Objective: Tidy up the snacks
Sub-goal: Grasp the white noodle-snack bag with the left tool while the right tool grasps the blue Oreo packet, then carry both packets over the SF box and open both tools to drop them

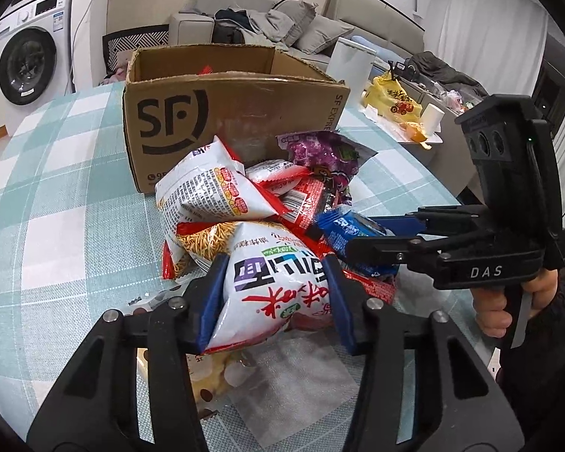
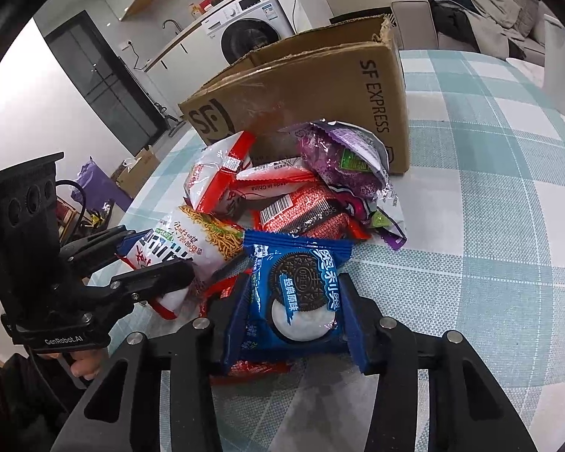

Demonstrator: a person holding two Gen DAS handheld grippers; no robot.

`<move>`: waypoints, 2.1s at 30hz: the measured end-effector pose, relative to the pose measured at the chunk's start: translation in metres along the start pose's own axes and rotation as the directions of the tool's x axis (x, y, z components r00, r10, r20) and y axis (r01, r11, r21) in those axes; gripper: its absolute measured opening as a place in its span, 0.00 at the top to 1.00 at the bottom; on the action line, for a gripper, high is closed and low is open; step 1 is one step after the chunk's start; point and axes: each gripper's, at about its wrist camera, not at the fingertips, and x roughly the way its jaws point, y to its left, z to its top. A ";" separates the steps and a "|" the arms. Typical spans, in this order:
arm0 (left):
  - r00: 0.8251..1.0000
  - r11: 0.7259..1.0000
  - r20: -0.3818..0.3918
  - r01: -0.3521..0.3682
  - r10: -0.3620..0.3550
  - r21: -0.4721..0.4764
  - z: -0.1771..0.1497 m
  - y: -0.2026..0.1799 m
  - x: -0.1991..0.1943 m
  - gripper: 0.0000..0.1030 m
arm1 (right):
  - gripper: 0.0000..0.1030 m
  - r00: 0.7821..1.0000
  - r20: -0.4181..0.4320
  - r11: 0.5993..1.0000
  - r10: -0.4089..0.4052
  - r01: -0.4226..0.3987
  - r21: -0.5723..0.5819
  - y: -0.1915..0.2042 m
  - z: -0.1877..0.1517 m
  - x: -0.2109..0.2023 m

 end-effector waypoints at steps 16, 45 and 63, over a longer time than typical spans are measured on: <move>0.997 0.999 0.064 0.048 -0.049 0.008 0.006 -0.006 -0.026 0.56 | 0.56 0.998 0.065 1.000 0.020 -0.019 -0.008 0.000 0.003 -0.020; 0.973 0.997 0.218 0.071 -0.070 0.002 0.020 -0.020 -0.080 0.56 | 0.56 0.971 0.236 0.999 0.041 -0.043 0.004 0.012 0.012 -0.065; 0.953 1.000 0.301 -0.009 0.015 -0.021 0.055 -0.014 -0.099 0.56 | 0.56 0.946 0.323 1.000 0.027 -0.021 -0.023 0.032 0.033 -0.082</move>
